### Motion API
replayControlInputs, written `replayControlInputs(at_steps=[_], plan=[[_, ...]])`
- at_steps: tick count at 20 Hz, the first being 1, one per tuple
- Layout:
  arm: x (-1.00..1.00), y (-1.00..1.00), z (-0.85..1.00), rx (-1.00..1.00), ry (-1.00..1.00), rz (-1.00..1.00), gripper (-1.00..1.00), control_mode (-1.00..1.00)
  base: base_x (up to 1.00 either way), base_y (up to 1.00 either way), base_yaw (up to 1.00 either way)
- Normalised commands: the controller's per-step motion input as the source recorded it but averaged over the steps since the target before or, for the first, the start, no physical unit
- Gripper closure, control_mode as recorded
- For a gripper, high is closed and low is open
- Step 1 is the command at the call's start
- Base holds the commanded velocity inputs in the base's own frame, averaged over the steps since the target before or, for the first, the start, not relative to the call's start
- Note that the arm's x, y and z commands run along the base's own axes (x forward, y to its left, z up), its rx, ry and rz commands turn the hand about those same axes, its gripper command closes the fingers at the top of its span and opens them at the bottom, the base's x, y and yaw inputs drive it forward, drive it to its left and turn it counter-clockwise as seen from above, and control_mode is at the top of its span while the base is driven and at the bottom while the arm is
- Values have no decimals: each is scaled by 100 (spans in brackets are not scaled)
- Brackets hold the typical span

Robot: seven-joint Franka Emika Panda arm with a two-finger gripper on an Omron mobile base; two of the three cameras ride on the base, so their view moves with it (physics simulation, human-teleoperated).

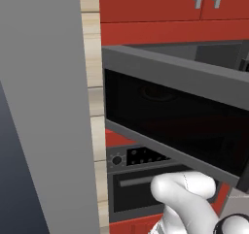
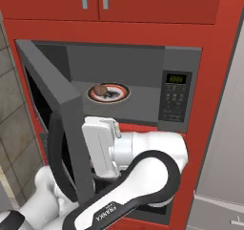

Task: Retrieve the reheated potato from the microwave, then place the potato, cheese, and condiment on the cutting board.

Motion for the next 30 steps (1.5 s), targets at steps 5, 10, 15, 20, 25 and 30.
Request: replayControlInputs(at_steps=[5,10,15,20,25,30], plan=[[-40,38,0,6,0,13,-100,-100,0,0,0],[-37,43,0,6,-2,9,-100,-100,0,0,0],[-34,47,0,4,-2,5,-100,-100,0,0,0],[-35,53,0,2,-4,2,-100,-100,0,0,0],[-30,56,-1,0,-4,1,-100,-100,0,0,0],[-25,61,0,0,-5,0,-100,-100,0,0,0]])
